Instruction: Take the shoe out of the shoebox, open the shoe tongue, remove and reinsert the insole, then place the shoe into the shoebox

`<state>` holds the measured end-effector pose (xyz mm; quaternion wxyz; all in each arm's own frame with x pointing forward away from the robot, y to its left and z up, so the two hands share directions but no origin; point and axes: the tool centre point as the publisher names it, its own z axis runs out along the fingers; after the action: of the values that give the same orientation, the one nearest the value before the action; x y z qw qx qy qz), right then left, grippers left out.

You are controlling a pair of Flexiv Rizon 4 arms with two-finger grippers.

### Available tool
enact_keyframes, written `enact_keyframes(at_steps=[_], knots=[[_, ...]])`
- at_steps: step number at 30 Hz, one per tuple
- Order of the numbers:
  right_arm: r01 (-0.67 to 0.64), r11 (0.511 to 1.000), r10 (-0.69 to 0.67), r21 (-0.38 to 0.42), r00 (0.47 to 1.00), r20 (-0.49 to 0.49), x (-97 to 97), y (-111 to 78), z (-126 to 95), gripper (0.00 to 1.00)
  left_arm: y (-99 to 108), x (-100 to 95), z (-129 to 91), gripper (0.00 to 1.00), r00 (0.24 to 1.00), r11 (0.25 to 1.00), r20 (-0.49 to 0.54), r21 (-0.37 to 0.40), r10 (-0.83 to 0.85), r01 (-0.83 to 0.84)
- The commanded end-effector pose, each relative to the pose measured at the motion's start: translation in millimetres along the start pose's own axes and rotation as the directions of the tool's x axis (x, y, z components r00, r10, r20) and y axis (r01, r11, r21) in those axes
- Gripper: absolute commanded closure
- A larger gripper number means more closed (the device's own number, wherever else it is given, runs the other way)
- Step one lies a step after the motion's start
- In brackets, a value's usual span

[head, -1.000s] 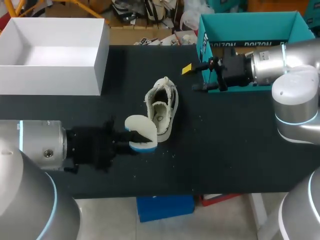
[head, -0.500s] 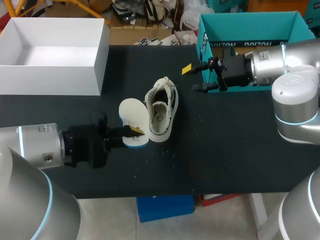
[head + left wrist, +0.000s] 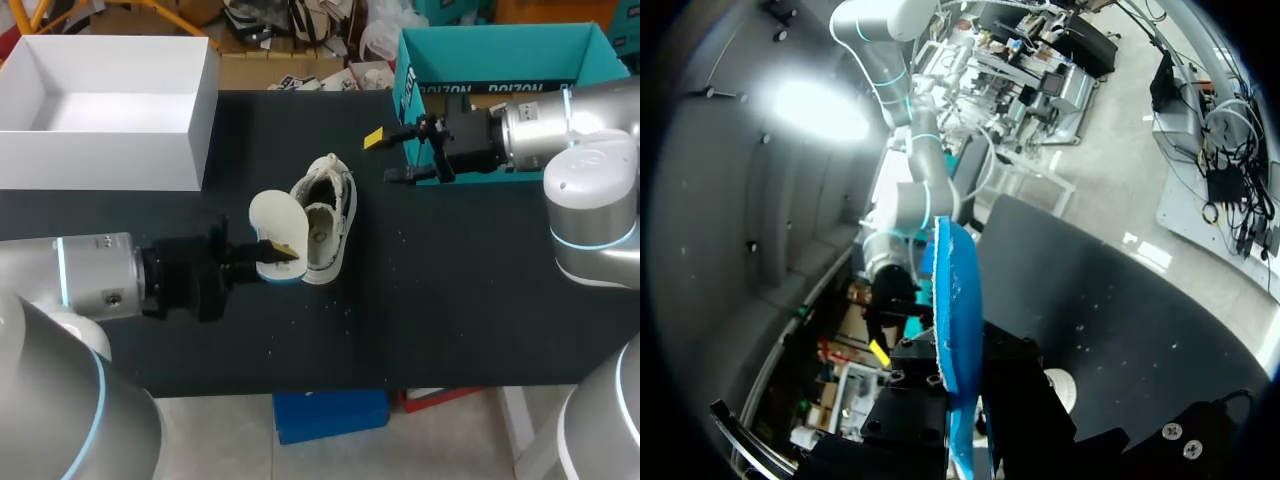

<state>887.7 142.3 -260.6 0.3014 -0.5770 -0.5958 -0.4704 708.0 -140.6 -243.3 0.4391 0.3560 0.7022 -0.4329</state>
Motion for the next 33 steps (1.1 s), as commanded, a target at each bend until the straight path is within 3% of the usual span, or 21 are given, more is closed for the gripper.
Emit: enact_keyframes(at_steps=[1,2,5,12,27,33], knots=[[0.000,1.000,0.000,-0.003,1.000,0.000,-0.3,-0.2,1.8,0.00,-1.2,0.1,0.4,1.00,1.000,1.000,0.000,-0.005,0.002,-0.002],[0.000,1.000,0.000,-0.003,1.000,0.000,-0.3,-0.2,1.8,0.00,-11.9,-0.3,4.6,1.00,0.997,0.997,0.057,0.055,0.047,-0.050],[0.000,1.000,0.000,-0.003,1.000,0.000,-0.3,-0.2,1.8,0.00,-22.2,4.6,10.4,1.00,0.982,0.985,0.111,0.075,0.150,-0.158],[0.000,1.000,0.000,-0.003,1.000,0.000,-0.3,-0.2,1.8,0.00,-16.4,12.6,15.9,1.00,0.940,0.948,0.170,0.069,0.297,-0.312],[0.000,1.000,0.000,-0.003,1.000,0.000,-0.3,-0.2,1.8,0.00,35.1,5.0,45.4,1.00,0.852,0.851,0.217,0.129,0.477,-0.509],[0.000,1.000,0.000,-0.003,1.000,0.000,-0.3,-0.2,1.8,0.00,56.1,3.1,58.4,1.00,0.858,0.862,0.230,0.117,0.459,-0.493]])
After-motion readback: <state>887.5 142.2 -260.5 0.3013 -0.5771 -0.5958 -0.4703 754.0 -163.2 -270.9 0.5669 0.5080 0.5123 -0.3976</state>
